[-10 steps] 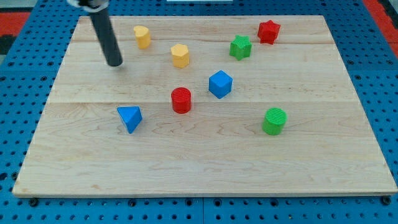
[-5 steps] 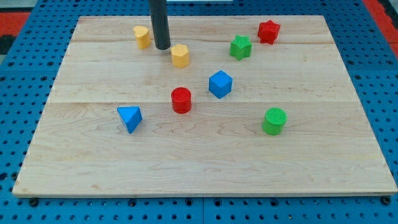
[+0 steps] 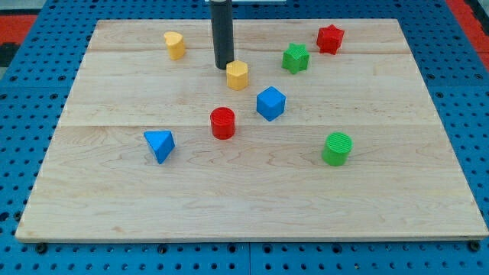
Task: Slightly move the blue cube to the right
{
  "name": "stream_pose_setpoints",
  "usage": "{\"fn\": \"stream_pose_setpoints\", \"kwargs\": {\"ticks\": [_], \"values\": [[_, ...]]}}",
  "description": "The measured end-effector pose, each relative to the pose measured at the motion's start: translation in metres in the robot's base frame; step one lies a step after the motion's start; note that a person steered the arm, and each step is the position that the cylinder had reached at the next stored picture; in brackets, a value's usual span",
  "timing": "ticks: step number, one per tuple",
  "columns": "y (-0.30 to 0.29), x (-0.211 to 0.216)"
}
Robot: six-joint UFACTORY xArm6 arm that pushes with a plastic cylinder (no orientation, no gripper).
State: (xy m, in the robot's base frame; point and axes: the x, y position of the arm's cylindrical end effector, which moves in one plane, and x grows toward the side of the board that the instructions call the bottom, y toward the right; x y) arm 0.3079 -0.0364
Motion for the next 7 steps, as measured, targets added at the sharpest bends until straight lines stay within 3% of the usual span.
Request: {"fn": "stream_pose_setpoints", "kwargs": {"ticks": [3,7], "values": [[0.093,0.002],[0.04,0.064]]}}
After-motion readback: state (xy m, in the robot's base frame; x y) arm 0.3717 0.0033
